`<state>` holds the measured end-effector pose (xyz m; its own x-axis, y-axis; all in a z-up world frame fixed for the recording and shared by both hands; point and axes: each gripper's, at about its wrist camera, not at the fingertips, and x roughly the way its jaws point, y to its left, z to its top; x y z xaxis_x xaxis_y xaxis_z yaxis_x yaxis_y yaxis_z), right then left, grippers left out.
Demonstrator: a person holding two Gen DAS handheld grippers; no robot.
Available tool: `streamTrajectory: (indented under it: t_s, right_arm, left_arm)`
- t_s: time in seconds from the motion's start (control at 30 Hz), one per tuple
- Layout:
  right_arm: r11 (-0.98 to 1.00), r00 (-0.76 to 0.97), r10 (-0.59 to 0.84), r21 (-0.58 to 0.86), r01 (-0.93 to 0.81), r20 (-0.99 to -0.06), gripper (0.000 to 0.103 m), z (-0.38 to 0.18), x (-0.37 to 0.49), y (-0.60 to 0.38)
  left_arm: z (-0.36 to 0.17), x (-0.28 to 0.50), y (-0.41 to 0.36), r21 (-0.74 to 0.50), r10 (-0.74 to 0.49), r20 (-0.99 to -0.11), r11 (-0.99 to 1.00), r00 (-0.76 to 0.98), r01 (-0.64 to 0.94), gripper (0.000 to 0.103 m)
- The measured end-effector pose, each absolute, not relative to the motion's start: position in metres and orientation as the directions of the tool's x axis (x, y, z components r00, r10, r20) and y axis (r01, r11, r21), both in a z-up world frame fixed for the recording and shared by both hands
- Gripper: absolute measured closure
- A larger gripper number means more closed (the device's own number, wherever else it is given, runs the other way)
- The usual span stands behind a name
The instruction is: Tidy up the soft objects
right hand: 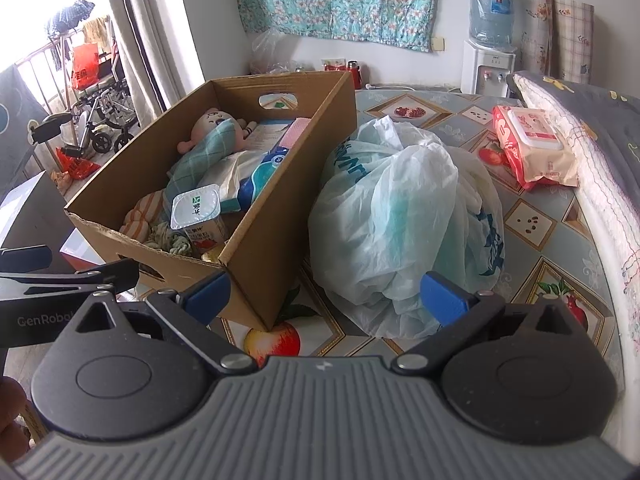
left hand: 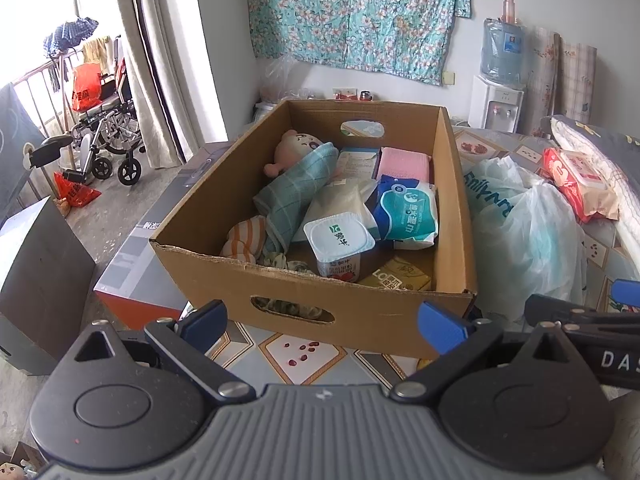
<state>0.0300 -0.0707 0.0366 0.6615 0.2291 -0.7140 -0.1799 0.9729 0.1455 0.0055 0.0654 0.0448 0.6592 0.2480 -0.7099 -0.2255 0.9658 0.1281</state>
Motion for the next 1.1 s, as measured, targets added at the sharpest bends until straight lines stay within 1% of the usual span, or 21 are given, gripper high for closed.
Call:
streamTrajectory:
  t_s: [0.47, 1.1]
  right_arm:
    - [0.976, 0.652, 0.214, 0.135, -0.169, -0.727, 0.001, 0.0323, 0.0313, -0.0702]
    - [0.976, 0.648, 0.214, 0.138, -0.167, -0.731, 0.001, 0.0305, 0.0316, -0.0702]
  left_arm:
    - [0.0401, 0.0064, 0.0658, 0.121, 0.239, -0.727, 0.967, 0.644, -0.222, 0.003]
    - [0.0397, 0.0062, 0.0657, 0.118, 0.236, -0.732, 0.968, 0.640, -0.221, 0.003]
